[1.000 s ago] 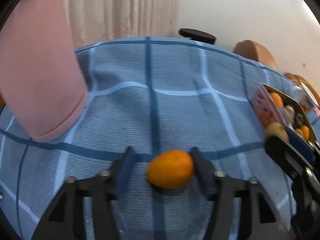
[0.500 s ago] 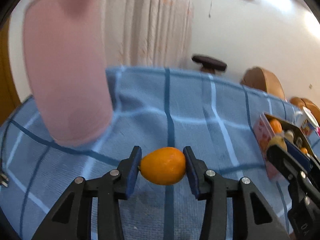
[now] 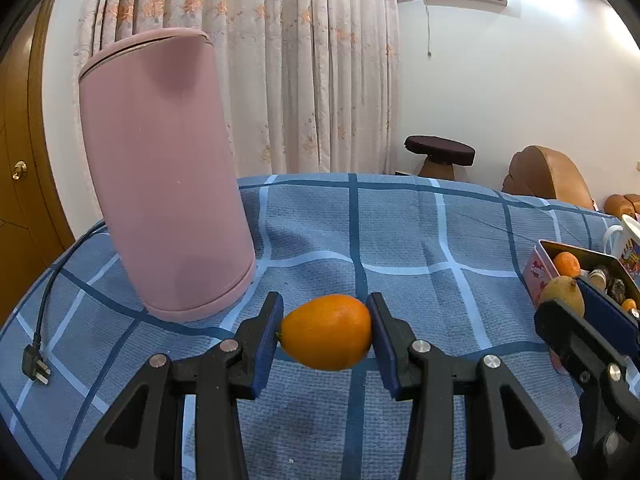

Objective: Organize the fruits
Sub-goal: 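Carry the orange and the kiwi over the pink tin with both grippers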

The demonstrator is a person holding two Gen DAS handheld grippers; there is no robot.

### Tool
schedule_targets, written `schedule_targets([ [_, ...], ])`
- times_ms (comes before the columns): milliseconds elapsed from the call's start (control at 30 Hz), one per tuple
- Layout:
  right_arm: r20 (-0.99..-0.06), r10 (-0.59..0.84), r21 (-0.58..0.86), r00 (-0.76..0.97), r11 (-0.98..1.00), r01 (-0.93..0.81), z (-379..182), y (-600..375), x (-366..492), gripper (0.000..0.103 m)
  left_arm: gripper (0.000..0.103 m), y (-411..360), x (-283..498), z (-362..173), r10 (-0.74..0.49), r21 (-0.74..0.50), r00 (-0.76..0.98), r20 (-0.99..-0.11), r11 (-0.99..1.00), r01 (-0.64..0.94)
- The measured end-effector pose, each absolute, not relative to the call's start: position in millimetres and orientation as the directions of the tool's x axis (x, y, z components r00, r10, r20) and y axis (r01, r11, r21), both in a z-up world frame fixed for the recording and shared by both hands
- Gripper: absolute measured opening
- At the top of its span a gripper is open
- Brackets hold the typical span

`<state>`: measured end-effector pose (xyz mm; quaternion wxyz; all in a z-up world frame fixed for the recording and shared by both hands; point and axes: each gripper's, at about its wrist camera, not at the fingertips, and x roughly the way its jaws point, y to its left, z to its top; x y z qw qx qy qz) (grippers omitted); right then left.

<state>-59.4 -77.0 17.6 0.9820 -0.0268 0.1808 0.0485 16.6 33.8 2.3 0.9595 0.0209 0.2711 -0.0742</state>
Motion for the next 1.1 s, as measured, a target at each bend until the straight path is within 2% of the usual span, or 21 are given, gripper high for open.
schedule_targets([
  [1100, -0.367, 0.079, -0.023, 0.927, 0.995, -0.094, 15, -83, -70, 0.029, 0.045, 36, -1, 3, -0.111, -0.013, 0.857, -0.504, 0.993, 0.121],
])
